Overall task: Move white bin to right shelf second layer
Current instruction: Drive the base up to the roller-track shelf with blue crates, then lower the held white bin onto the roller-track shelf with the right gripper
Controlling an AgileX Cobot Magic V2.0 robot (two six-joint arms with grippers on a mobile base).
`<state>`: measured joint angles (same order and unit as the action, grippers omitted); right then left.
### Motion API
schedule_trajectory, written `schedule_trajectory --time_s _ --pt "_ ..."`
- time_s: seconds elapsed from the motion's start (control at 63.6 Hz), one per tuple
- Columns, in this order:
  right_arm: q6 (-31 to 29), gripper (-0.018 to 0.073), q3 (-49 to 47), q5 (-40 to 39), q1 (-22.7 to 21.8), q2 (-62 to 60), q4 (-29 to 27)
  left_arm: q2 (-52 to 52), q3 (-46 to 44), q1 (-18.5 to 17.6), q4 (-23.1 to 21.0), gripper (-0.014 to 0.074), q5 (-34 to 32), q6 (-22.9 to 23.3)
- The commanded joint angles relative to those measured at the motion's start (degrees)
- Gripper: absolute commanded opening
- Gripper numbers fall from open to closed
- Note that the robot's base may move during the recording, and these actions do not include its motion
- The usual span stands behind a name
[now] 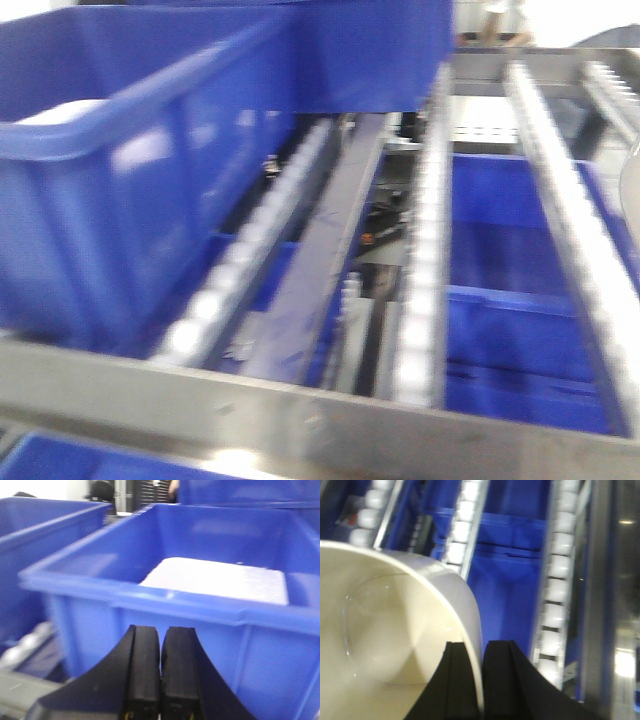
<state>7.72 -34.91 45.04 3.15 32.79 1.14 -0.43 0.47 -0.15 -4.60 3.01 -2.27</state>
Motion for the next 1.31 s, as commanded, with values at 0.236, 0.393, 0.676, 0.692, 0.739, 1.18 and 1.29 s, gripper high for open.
schedule_trajectory --time_s 0.236,0.393,0.676,0.692,0.739,1.18,1.29 --pt "-0.2 0.0049 -1.9 -4.5 -0.2 0.0 0.2 -0.9 1.6 0.0 -0.3 0.0085 -4.7 0.3" --pt "-0.2 0.0049 -1.9 -4.5 -0.2 0.0 0.2 -0.9 1.6 0.0 -0.3 0.0085 -4.7 0.3" --pt "-0.2 0.0049 -1.9 -4.5 -0.2 0.0 0.2 -0.9 1.6 0.0 -0.3 0.0085 -4.7 0.3" --pt "-0.2 0.0049 -1.9 -4.5 -0.2 0.0 0.2 -0.9 1.6 0.0 -0.3 0.0085 -4.7 0.3" --pt "-0.2 0.0049 -1.9 -4.5 -0.2 0.0 0.2 -0.9 1.6 0.0 -0.3 0.0085 -4.7 0.3" --pt "-0.2 0.0049 -1.9 -4.5 -0.2 0.0 0.2 -0.9 1.6 0.0 -0.3 0.0085 -4.7 0.3" --pt "-0.2 0.0049 -1.9 -4.5 -0.2 0.0 0.2 -0.9 1.6 0.0 -0.3 0.0085 -4.7 0.3"
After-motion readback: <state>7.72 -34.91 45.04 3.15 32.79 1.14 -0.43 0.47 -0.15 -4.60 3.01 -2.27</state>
